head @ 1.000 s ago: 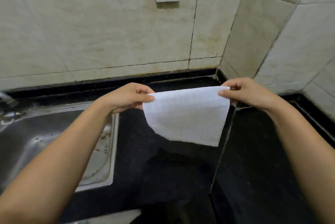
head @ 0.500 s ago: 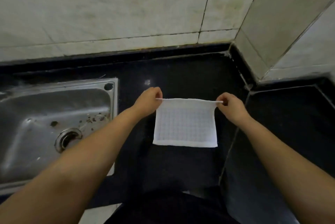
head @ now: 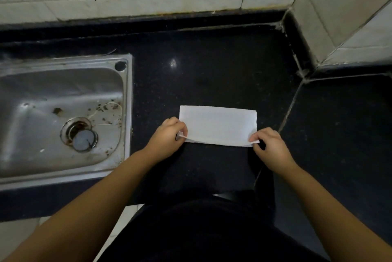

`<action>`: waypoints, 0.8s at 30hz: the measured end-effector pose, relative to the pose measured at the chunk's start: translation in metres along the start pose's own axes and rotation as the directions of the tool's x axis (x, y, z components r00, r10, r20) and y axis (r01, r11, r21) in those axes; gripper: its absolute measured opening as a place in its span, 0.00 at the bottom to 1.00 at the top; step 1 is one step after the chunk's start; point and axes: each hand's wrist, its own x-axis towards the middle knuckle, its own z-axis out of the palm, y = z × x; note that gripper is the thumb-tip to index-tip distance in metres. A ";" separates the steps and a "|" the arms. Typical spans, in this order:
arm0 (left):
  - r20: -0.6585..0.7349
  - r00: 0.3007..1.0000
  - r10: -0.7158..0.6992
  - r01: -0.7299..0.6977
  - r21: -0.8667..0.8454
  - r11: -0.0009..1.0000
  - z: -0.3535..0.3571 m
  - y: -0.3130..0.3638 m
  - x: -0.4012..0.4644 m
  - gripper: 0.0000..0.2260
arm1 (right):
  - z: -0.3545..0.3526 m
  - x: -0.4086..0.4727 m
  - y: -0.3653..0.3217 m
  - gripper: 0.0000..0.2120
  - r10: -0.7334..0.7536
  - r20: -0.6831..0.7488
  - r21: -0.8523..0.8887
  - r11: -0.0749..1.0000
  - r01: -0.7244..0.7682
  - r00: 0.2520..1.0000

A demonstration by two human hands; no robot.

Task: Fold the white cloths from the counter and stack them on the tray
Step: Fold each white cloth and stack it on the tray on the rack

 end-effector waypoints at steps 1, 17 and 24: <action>0.006 1.000 0.016 -0.016 0.040 0.999 0.001 -0.002 -0.002 0.03 | 0.000 0.000 -0.001 0.10 -0.003 0.019 -0.040 0.999 0.004 1.000; 0.104 0.988 -0.117 0.063 0.419 0.906 -0.023 0.033 0.101 0.14 | -0.020 0.071 -0.030 0.21 0.227 -0.003 -0.038 0.973 -0.227 0.974; 0.099 0.972 -0.214 0.193 0.193 0.962 -0.034 0.015 0.093 0.03 | -0.026 0.088 -0.027 0.04 0.258 -0.004 -0.035 0.965 -0.258 0.966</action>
